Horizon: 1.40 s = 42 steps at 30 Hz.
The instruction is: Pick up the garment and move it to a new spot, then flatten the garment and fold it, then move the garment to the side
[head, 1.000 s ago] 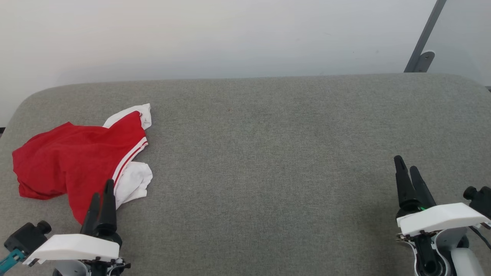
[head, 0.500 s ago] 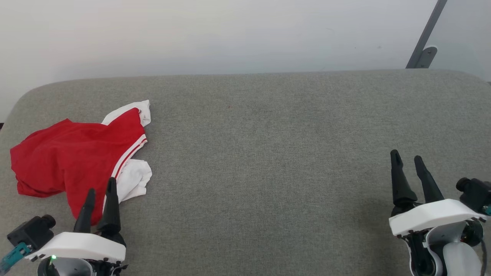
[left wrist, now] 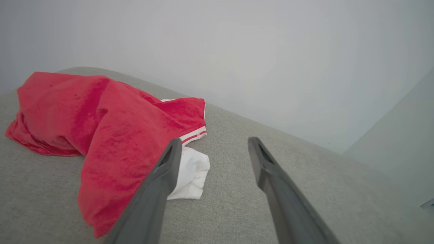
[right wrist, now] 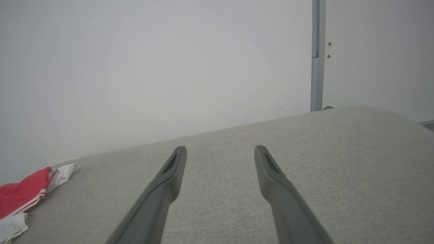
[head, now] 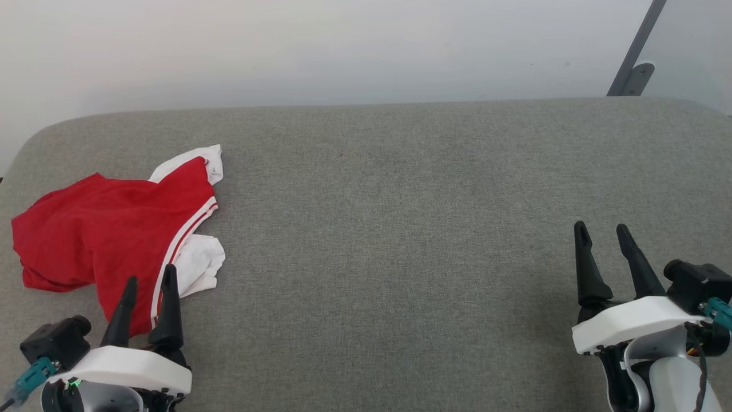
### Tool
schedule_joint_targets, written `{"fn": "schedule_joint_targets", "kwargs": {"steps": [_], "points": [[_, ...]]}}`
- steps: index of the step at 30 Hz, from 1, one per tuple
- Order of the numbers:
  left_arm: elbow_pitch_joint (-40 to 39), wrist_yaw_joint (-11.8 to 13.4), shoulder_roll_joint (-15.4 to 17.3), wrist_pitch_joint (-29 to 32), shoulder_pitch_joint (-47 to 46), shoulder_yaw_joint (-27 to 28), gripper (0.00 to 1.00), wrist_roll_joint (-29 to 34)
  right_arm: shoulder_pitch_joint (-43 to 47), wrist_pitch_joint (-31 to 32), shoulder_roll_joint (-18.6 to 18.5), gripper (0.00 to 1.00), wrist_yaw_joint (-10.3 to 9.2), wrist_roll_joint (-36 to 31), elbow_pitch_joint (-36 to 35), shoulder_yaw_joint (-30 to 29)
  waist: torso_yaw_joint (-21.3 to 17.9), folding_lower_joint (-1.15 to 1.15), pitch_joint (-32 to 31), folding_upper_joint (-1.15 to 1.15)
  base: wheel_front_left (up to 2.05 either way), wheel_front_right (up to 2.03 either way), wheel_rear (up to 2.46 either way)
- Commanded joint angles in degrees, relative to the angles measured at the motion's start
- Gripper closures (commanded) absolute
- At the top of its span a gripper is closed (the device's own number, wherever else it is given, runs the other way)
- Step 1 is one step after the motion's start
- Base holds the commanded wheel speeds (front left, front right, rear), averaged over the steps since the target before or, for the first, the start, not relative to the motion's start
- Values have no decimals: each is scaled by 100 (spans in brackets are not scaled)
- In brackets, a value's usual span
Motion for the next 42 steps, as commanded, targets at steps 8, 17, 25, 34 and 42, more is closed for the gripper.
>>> {"fn": "schedule_joint_targets", "kwargs": {"steps": [8,17,25,34,42], "points": [[-12,7,140,-159,-9,-65,0,437,-78,-163,58,0,2,-559,-23,-89,4,0,57,0,0,0,0],[-3,8,271,-283,19,-188,0,694,-74,-291,82,0,3,-998,1,-122,-11,0,91,0,0,0,0],[51,9,325,-375,31,-237,0,963,-29,-382,88,0,3,-1313,2,-174,-11,0,122,0,0,0,0],[118,10,377,-486,24,-297,0,1106,-16,-491,90,0,3,-1389,18,-206,2,0,195,0,0,0,0],[131,10,431,-573,-22,-353,0,1251,34,-581,89,0,3,-1607,-21,-301,60,0,268,0,0,0,0]]}}
